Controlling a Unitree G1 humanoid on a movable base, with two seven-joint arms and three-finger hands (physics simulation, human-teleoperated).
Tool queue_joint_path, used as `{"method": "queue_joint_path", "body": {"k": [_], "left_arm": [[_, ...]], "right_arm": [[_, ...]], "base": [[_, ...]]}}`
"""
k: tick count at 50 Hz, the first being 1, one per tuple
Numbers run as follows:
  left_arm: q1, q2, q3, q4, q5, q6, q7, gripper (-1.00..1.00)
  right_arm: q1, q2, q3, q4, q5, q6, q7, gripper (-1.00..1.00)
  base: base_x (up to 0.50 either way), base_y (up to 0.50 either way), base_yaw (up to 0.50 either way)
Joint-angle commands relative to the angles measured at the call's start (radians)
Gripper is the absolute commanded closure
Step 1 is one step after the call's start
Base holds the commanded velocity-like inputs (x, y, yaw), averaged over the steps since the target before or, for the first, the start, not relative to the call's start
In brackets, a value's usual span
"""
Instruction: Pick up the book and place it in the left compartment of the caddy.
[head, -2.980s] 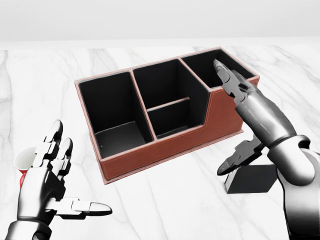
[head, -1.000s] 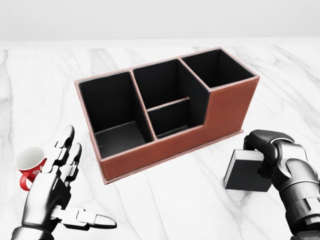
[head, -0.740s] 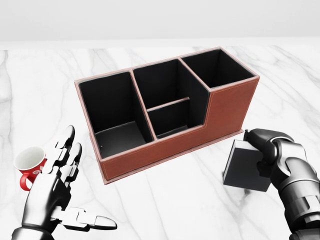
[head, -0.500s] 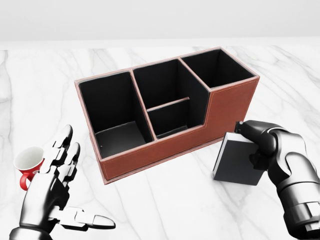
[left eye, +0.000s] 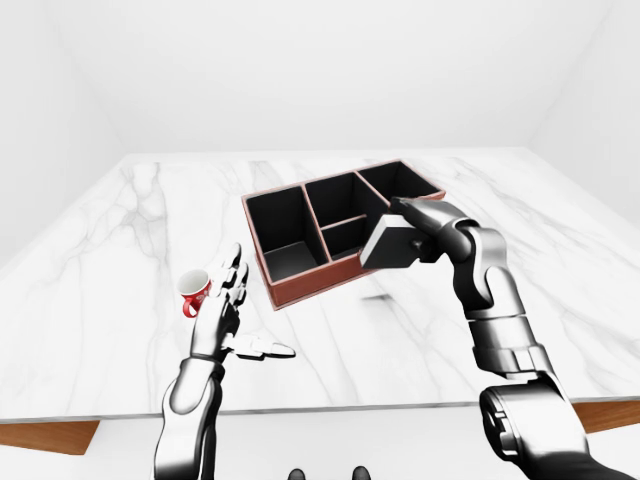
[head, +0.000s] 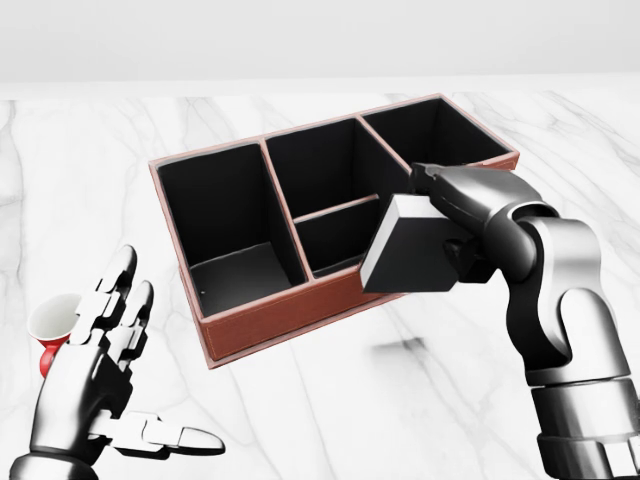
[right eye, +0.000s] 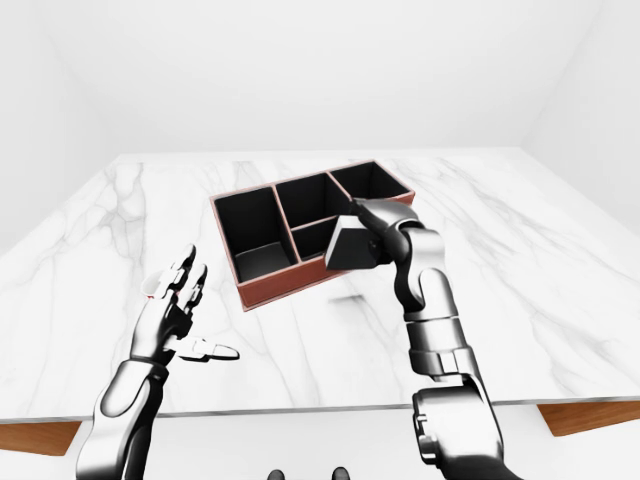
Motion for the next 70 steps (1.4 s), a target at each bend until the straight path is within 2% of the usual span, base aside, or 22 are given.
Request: {"method": "queue_joint_path", "body": {"k": [1,10,13,16,22,24,30,35,44,52,65,70], "left_arm": [[-0.011,0.003,0.008,0.012,-0.005,0.0,-0.002,-1.0],[-0.01,0.005,0.012,0.009,-0.008,0.0,-0.005,-1.0],[-0.011,0.005,0.015,0.008,-0.011,0.0,-0.006,-1.0],[-0.008,0.004,0.014,0.005,-0.01,0.0,-0.007,-1.0],[0.004,0.004,0.024,-0.03,-0.025,0.0,-0.013,-1.0],[-0.002,-0.001,0.05,-0.059,-0.06,0.0,-0.006,-1.0],[-0.068,0.023,0.165,-0.086,-0.216,0.0,0.051,-1.0],[-0.086,0.051,0.192,-0.072,-0.25,0.0,0.063,-1.0],[-0.083,0.059,0.207,-0.094,-0.266,0.0,0.067,-1.0],[-0.086,0.058,0.201,-0.078,-0.265,0.0,0.069,-1.0],[-0.08,0.055,0.189,-0.068,-0.254,0.0,0.064,-1.0],[-0.077,0.055,0.194,-0.072,-0.258,0.0,0.062,-1.0]], "right_arm": [[-0.01,0.066,0.017,-0.155,-0.036,0.0,-0.049,1.0],[-0.014,0.127,0.038,-0.25,-0.067,0.0,-0.058,1.0],[-0.022,0.133,0.045,-0.258,-0.09,0.0,-0.111,1.0],[-0.054,0.158,0.054,-0.24,-0.094,0.0,-0.212,1.0],[-0.081,0.219,0.082,-0.214,-0.08,0.0,-0.303,1.0],[-0.115,0.233,0.088,-0.172,-0.065,0.0,-0.365,1.0],[-0.169,0.272,0.107,-0.079,-0.026,0.0,-0.429,1.0],[-0.2,0.304,0.126,0.01,-0.012,0.0,-0.491,1.0],[-0.292,0.336,0.126,0.305,0.073,0.0,-0.677,1.0],[-0.374,0.351,0.134,0.508,0.14,0.0,-0.782,1.0],[-0.418,0.364,0.141,0.725,0.184,0.0,-0.866,1.0],[-0.429,0.367,0.144,0.804,0.189,-0.02,-0.893,1.0]], "base": [[0.0,0.0,0.0],[0.0,0.0,0.0],[0.0,0.0,0.0],[0.0,0.0,0.0],[0.0,0.0,0.0],[0.0,0.0,0.0],[0.0,0.0,0.0],[0.0,0.0,0.0],[0.0,0.0,0.0],[0.0,0.0,0.0],[0.0,0.0,0.0],[0.0,0.0,0.0]]}}
